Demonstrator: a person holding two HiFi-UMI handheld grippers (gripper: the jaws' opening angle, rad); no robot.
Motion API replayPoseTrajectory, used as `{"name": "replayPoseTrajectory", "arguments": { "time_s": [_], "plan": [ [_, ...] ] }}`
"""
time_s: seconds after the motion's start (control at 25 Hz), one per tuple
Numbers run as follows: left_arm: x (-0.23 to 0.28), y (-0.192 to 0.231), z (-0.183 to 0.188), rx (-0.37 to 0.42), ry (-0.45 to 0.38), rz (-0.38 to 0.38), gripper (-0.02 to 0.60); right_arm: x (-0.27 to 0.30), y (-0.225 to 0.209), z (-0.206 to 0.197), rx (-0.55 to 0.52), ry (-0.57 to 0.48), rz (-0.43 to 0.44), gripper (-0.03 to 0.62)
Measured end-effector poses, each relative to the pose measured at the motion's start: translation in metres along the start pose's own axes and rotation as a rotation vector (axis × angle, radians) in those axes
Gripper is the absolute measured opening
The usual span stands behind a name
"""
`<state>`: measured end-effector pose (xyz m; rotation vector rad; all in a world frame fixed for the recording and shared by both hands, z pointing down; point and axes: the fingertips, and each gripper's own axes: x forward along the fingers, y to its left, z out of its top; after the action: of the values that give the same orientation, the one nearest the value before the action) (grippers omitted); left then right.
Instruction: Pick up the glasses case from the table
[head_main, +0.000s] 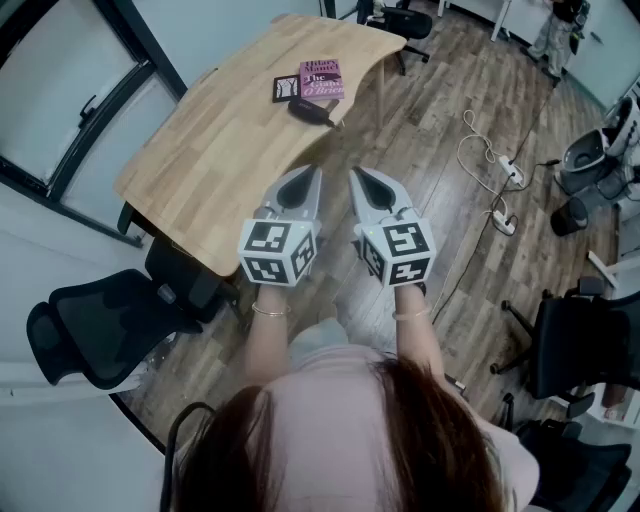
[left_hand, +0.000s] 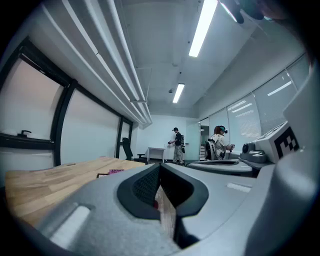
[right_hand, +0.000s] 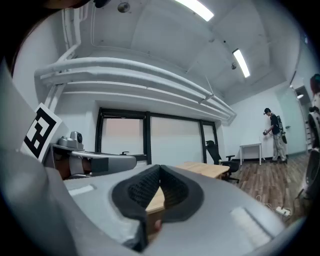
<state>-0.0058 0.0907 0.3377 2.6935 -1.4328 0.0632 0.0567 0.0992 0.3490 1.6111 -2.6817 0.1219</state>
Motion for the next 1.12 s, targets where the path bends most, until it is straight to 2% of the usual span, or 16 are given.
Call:
{"name": "replayPoseTrajectory", "arguments": {
  "time_s": [0.56, 1.12],
  "plan": [
    [0.018, 0.055, -0.007, -0.017, 0.019, -0.048, 0.008, 0.057, 0.015, 0.000, 0.015, -0.007, 0.003, 0.003],
    [0.030, 0.098, -0.008, -0.033, 0.016, -0.107, 0.008, 0.105, 0.026, 0.008, -0.003, -0.030, -0.037, 0.003]
  ]
}}
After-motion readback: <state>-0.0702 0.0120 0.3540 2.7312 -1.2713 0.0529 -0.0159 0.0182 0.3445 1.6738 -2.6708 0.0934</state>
